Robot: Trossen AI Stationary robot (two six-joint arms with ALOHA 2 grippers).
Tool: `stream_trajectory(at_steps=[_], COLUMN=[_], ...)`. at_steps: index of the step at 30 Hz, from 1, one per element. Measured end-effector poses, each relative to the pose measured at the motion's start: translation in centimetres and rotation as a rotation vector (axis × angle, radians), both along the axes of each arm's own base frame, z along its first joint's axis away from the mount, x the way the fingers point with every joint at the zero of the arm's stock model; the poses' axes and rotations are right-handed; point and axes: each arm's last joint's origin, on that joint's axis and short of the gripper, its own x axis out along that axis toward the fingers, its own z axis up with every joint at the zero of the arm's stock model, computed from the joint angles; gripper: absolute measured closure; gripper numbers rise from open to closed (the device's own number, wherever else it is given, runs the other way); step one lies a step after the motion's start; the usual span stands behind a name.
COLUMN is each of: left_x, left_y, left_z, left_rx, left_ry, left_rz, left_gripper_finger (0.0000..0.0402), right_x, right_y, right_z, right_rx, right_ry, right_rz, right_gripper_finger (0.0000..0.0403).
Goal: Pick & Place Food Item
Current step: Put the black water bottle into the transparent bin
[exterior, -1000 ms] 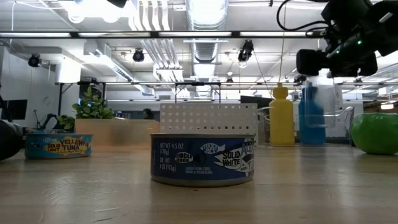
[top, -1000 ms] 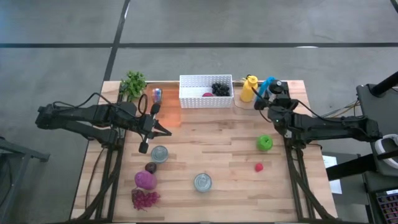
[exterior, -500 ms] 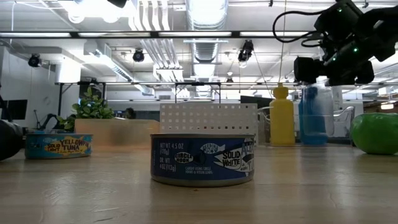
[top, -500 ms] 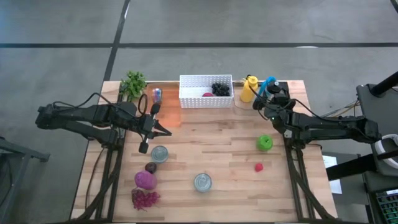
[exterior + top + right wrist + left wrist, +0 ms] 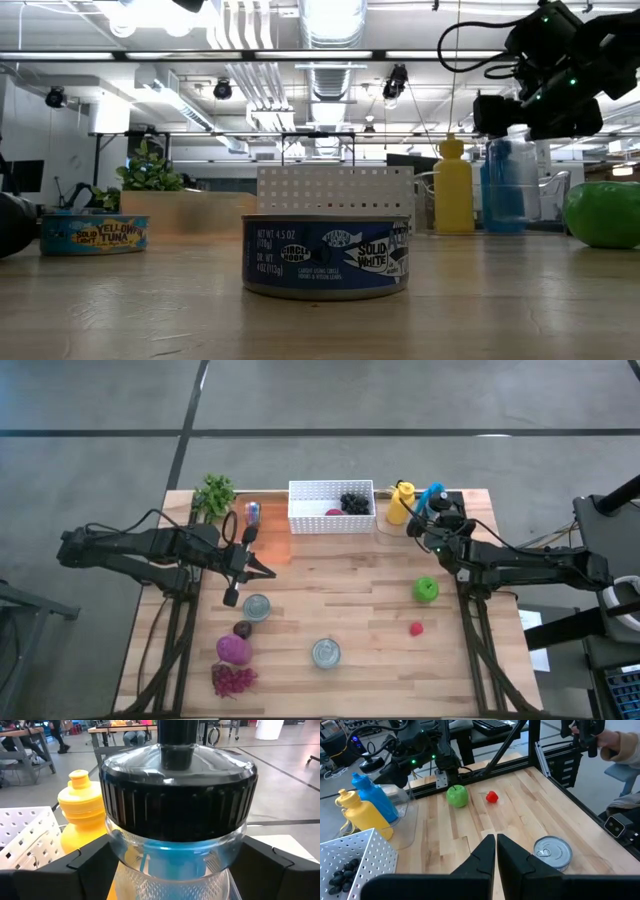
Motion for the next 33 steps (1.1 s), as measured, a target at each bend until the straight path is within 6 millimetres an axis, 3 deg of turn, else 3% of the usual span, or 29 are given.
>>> stream_trajectory(at_steps=[12, 21, 33], left_x=[0.0, 0.0, 0.0], left_y=[0.0, 0.0, 0.0], left_z=[0.0, 0.0, 0.0], left_rx=[0.0, -0.001, -0.001], left_ry=[0.0, 0.0, 0.0], left_rz=[0.0, 0.0, 0.0], left_gripper_finger=[0.0378, 0.0378, 0.0378], right_x=[0.0, 0.0, 0.4], right_y=[0.0, 0.0, 0.0], right_z=[0.0, 0.1, 4.1], right_rx=[0.0, 0.006, -0.011], right_ry=[-0.002, 0.012, -0.007], right_rz=[0.001, 0.02, 0.134], right_gripper_finger=[0.0039, 0.0037, 0.0037])
